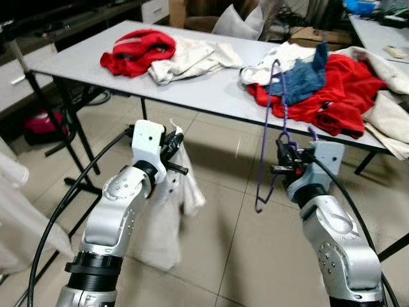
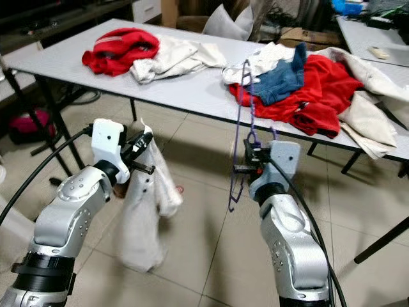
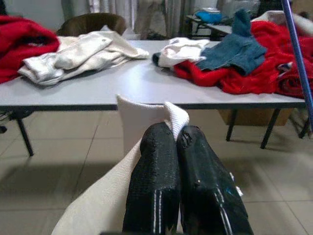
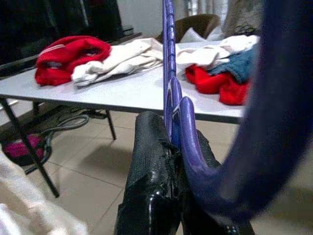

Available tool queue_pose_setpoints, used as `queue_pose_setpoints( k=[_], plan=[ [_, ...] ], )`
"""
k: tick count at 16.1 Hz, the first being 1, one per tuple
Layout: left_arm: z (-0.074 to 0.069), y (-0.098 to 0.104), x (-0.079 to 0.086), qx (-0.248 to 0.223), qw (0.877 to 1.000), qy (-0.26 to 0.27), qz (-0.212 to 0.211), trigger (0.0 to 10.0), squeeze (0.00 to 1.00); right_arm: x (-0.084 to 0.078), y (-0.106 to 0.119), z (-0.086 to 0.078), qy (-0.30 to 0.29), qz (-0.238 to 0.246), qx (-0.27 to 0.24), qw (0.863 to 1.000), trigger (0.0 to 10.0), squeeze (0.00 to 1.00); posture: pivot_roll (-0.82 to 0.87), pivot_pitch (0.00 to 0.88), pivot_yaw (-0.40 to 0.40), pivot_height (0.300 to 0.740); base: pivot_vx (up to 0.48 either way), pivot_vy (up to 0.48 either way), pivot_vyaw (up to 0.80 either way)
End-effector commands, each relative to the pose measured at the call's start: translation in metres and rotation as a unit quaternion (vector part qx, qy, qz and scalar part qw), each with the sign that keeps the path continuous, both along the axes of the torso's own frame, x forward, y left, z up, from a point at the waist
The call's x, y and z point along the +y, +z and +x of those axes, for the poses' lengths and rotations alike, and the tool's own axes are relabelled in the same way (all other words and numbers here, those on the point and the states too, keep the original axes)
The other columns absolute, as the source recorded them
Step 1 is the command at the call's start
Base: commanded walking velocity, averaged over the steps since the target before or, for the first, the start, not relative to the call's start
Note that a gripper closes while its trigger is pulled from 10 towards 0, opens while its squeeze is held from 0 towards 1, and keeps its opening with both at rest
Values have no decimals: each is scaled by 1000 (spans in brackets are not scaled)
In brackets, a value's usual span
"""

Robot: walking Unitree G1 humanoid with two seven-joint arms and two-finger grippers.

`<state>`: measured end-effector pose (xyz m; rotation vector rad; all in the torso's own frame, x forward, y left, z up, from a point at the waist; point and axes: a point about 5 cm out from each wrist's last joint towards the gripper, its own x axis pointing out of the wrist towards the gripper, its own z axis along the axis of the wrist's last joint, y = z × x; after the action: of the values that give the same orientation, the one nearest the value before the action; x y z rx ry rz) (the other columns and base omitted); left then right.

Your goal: Hang hanger

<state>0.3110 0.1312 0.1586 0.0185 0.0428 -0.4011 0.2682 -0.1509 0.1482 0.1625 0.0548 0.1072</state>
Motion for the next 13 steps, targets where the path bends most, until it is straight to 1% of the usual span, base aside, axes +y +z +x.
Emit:
queue_pose_setpoints(
  k=[1,4,6,10,11,13],
  plan=[
    [3,11,-4,-21,1000,-12,-5,10000,0,-3,4,1,-2,-8,-11,1000,10000,0,-196,0,22,710,334,0,425],
    [3,11,-3,-20,1000,-12,-6,10000,0,0,3,0,8,-20,-12,1000,10000,0,-197,0,24,710,358,0,800],
    [3,11,-1,-21,1000,-6,-9,10000,0,2,4,0,15,-7,-15,1000,10000,0,-198,0,21,710,371,0,0],
    [3,11,1,-22,1000,-3,-9,10000,0,1,4,-1,15,3,-11,1000,10000,0,-201,0,23,710,392,0,0],
    [4,11,2,-22,1000,-3,-10,10000,0,0,2,-1,10,5,-5,1000,10000,0,-201,0,23,710,394,0,-738],
    [4,12,0,-23,1000,-6,-11,10000,0,-4,5,-3,10,-10,-10,1000,10000,0,-203,0,25,710,394,0,-781]
  ],
)
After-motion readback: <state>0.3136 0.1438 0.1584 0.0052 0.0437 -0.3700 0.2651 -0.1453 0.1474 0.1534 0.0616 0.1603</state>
